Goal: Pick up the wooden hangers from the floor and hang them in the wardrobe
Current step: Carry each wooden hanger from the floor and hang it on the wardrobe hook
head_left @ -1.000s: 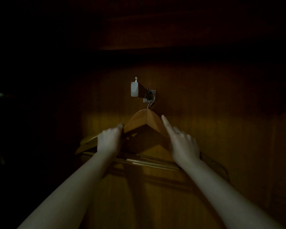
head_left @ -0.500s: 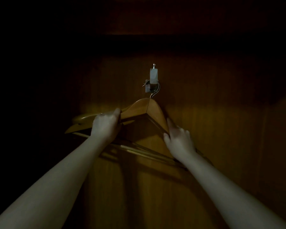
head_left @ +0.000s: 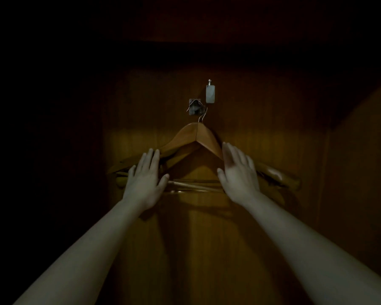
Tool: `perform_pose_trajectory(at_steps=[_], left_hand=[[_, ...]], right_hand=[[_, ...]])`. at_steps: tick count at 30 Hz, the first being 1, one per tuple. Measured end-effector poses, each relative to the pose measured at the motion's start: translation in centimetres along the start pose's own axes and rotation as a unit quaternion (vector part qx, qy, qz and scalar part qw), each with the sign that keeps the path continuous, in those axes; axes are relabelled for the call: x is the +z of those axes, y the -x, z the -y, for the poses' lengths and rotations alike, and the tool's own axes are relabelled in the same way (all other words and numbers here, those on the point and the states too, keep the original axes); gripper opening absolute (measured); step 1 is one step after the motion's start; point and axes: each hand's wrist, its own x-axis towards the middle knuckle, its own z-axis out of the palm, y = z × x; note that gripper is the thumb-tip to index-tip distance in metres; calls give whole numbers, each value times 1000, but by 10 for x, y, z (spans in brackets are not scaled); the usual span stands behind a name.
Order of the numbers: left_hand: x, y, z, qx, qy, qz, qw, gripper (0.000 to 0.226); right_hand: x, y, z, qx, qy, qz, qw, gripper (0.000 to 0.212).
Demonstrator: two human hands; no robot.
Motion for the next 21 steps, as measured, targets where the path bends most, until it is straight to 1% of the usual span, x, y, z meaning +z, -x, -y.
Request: perform_pose_trajectory(at_steps=[4, 8, 11, 15, 21], left_hand=[[-3, 30, -13, 19, 10, 35, 999, 65], [-6, 59, -31, 36, 32, 72, 996, 58], [-5, 84, -49, 43, 42, 110, 992, 55], [-2, 118, -77, 38, 49, 170, 984, 49], [14, 194, -118, 38, 75, 283, 955, 33]], right_hand=[[-2, 28, -6, -28, 14, -14, 999, 57], [-10, 57, -15, -59, -10, 9, 998, 49], [-18, 84, -22, -70, -38, 64, 995, 42], [-28, 121, -29, -63, -51, 134, 988, 36], [-45, 208, -54, -53, -80, 279, 955, 32]])
